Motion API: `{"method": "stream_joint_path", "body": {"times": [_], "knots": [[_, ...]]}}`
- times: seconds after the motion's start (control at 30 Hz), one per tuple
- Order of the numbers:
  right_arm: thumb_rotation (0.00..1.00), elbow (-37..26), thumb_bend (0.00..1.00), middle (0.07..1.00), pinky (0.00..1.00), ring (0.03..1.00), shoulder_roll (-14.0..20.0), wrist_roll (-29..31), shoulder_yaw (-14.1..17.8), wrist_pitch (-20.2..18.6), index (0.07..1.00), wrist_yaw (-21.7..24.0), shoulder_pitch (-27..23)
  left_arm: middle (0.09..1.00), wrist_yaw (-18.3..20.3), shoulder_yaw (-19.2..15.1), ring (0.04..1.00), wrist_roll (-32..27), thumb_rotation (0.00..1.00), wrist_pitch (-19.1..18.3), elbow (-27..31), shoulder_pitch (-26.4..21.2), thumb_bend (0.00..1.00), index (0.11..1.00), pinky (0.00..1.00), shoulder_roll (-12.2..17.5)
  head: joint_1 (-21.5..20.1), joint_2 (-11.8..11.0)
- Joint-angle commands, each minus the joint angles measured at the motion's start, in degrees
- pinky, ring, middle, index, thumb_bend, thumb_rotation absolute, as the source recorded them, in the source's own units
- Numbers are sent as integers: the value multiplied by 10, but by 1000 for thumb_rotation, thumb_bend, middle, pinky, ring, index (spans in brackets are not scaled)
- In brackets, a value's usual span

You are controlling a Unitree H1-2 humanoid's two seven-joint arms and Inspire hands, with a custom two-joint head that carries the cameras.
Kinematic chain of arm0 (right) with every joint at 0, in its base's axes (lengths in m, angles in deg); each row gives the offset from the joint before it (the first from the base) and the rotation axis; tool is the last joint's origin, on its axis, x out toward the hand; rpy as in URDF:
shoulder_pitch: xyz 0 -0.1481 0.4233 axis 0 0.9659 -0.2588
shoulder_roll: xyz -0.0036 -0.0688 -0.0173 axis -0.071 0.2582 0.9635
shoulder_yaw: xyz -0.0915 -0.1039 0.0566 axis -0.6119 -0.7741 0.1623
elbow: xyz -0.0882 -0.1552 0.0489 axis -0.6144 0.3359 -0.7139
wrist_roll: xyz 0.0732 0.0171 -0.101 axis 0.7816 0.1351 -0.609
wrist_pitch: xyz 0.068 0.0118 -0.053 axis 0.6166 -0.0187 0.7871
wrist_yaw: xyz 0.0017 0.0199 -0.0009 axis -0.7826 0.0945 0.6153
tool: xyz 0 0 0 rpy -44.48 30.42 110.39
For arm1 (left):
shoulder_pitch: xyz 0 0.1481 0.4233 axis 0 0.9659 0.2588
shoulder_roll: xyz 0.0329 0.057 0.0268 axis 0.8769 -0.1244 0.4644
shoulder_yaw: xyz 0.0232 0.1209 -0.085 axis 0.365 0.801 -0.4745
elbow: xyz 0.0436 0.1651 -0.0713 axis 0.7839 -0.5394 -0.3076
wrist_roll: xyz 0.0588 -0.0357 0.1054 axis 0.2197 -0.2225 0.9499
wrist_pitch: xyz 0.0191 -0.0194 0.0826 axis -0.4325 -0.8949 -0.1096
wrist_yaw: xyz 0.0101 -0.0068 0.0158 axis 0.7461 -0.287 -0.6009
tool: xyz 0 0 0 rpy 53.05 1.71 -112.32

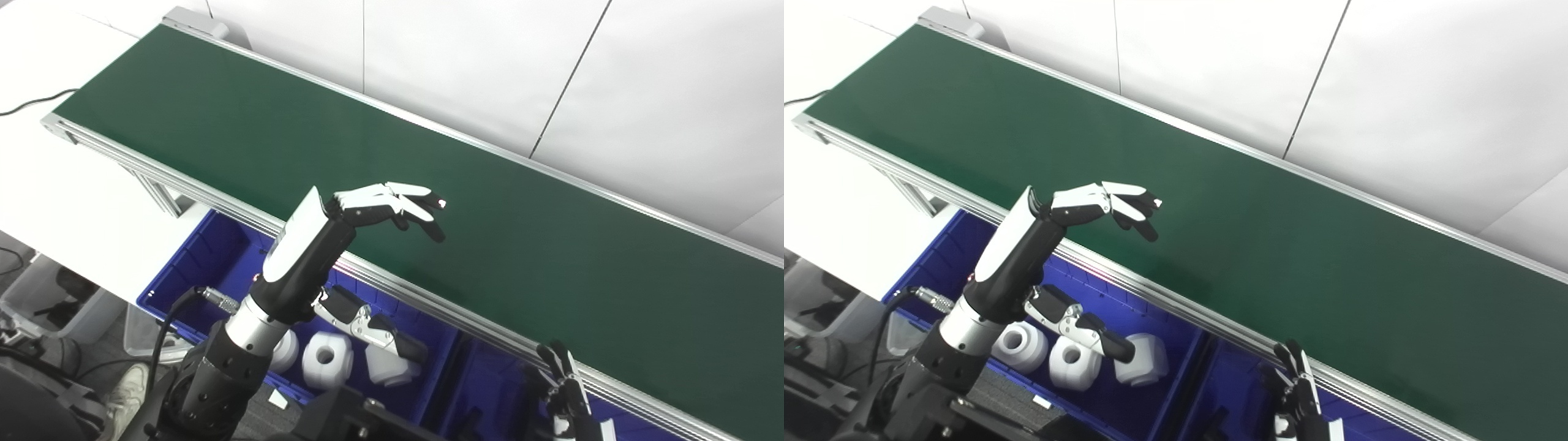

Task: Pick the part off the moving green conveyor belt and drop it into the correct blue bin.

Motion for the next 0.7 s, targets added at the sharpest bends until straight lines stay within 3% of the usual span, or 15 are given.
{"method": "stream_joint_path", "body": {"times": [0.0, 0.03, 0.07, 0.17, 0.23, 0.3, 0.37, 0.5, 0.53, 0.57, 0.67], "knots": [[987, -21, 772, 907, 775, 803, -4, 6, 1, 0, 951, 1, 4, 758, 4, -5, 677, 9, 430, 1, 19, 5, 976, 756, 543, -2, 0, -1], [986, -21, 772, 907, 775, 803, -4, 7, 2, -1, 951, 2, 4, 759, 15, -6, 678, 12, 430, -6, 24, 5, 977, 759, 544, 3, -1, 0], [982, -22, 769, 907, 776, 804, -4, 8, 2, -1, 951, 2, 4, 808, 23, -6, 705, 14, 490, -10, 27, 5, 992, 839, 536, 6, -1, 0], [981, -21, 769, 910, 781, 808, -4, 10, 2, 1, 954, 4, 3, 900, 44, -4, 774, 13, 586, -19, 30, 1, 1000, 948, 514, 13, -3, 0], [986, -18, 783, 912, 784, 810, -3, 10, 2, 5, 952, 4, 1, 955, 46, -1, 860, 18, 663, -4, 20, -10, 1000, 992, 660, 12, -10, -1], [994, -14, 793, 914, 791, 814, -2, 7, 1, 9, 951, 5, -1, 978, 46, 3, 901, 26, 732, 4, 14, -19, 1000, 999, 776, 7, -27, -2], [998, -9, 806, 914, 792, 818, -1, 0, 1, 19, 948, 4, -4, 992, 58, 18, 930, 16, 758, -15, 13, -23, 1000, 1000, 825, -2, -49, -5], [1000, -31, 804, 918, 811, 839, -4, -2, -1, 28, 959, 2, -3, 1000, 63, 51, 989, 29, 845, -20, -13, -40, 1000, 1000, 864, -33, -104, -13], [1000, -39, 791, 914, 807, 837, -7, -3, -1, 33, 959, -1, -2, 1000, 58, 58, 994, 39, 855, -14, -22, -45, 1000, 1000, 864, -44, -135, -17], [1000, -52, 774, 913, 805, 839, -9, -1, 0, 35, 960, -3, 0, 1000, 49, 66, 992, 44, 871, -2, -35, -49, 1000, 1000, 857, -55, -135, -17], [1000, -90, 741, 906, 786, 845, -24, -11, -2, 43, 968, -16, 9, 1000, 31, 86, 994, 36, 873, 27, -73, -67, 971, 1000, 873, -78, -191, -27]]}}
